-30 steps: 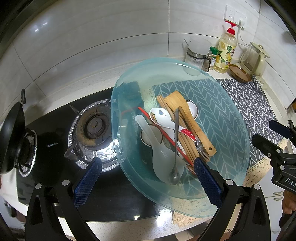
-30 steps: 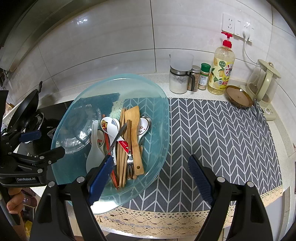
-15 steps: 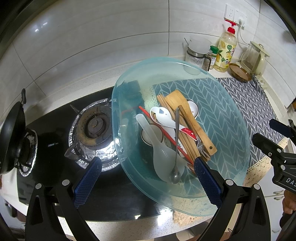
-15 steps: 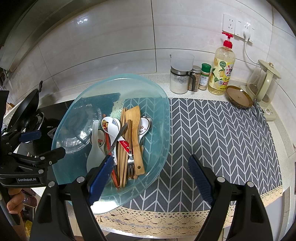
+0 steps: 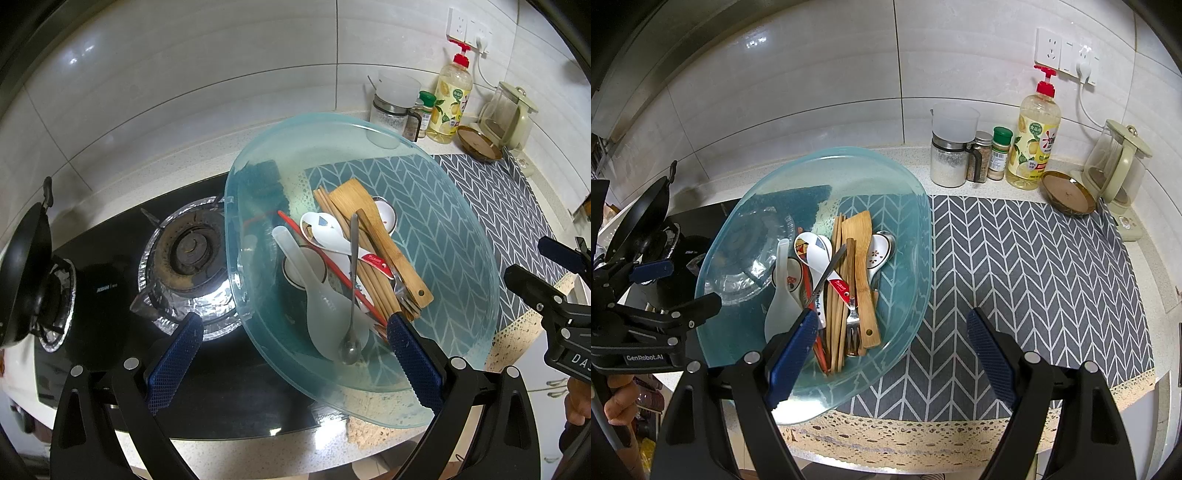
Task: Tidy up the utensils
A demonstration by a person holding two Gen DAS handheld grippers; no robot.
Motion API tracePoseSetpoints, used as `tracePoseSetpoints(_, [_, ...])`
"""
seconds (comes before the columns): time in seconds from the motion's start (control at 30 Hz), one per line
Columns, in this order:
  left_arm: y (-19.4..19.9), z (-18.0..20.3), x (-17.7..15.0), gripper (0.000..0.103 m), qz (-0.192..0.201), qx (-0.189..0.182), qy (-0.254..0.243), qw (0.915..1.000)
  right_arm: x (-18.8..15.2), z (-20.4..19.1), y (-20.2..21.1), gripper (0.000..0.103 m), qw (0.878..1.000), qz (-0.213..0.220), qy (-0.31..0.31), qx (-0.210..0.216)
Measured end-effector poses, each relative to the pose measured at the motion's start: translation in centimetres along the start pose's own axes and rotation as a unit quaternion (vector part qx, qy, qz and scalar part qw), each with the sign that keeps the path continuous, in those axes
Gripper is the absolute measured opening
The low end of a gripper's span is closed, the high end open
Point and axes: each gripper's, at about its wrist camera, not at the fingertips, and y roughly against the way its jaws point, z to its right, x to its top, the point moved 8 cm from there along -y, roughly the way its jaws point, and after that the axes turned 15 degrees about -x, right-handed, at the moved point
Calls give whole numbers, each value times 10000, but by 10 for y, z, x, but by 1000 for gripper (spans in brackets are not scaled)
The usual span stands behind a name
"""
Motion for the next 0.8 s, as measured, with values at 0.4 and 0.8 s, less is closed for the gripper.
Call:
tracePoseSetpoints(0.4, [0, 0, 0, 99, -6, 5, -8, 10000, 0, -1, 0, 80, 10000, -3, 5, 2])
tracePoseSetpoints(0.8, [0, 1, 0, 99, -7, 9, -5, 10000, -1, -2, -1, 80, 10000, -16, 9, 5])
